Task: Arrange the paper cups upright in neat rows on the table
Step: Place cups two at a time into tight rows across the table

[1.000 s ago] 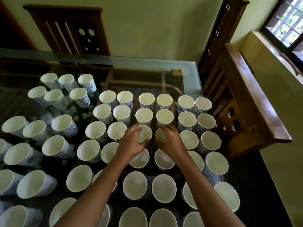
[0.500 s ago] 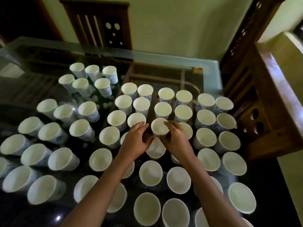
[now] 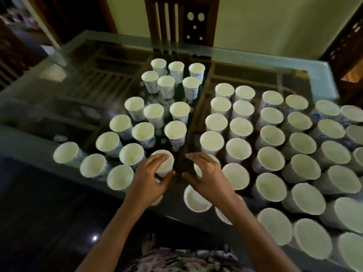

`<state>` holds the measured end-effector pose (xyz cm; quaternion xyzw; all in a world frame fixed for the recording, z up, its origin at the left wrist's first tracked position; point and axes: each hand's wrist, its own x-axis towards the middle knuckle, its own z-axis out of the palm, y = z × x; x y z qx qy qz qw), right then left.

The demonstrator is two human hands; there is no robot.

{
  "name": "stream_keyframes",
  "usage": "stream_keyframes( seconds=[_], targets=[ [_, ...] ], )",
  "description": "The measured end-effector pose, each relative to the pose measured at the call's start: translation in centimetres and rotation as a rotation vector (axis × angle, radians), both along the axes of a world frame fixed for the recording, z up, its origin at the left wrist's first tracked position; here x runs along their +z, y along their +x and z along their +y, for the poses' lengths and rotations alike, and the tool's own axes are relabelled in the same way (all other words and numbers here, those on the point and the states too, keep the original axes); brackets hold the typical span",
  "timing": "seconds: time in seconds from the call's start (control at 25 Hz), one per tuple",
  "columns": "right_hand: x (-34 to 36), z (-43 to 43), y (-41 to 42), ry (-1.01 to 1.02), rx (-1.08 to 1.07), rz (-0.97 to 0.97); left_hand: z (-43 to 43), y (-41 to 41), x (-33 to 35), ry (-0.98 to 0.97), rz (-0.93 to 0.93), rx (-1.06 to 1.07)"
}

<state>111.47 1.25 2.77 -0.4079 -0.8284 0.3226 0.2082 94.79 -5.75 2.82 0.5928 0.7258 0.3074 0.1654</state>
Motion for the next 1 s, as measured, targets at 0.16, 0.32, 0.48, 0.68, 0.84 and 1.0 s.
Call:
stream_keyframes(
  seconds=[0.16, 0.32, 0.48, 0.68, 0.84, 1.0],
  targets=[
    [-1.0, -4.7, -6.3, -0.055, -0.134, 0.001, -3.0, -7.8, -1.0, -0.052, -0.015, -0.11],
    [-1.1, -8.3, -9.4, -0.119, -0.253, -0.085, -5.1, -13.0, -1.5, -0.114, -0.022, -0.202],
    [-1.4, -10.4, -10.5, -0.134, -0.308, -0.174, -5.7, -15.3, -2.5, -0.151, -0.02, -0.258],
    [-1.3, -11.2, -11.4, -0.103, -0.325, -0.236, -5.4, -16.1, -3.0, -0.166, -0.052, -0.247],
    [-1.7, -11.1, -11.8, -0.132, -0.293, -0.279, -5.2, -16.2, -3.3, -0.155, -0.076, -0.242],
    [-2.0, -10.5, -11.9, -0.158, -0.316, -0.237, -4.9, -15.8, -3.5, -0.129, -0.104, -0.219]
  ],
)
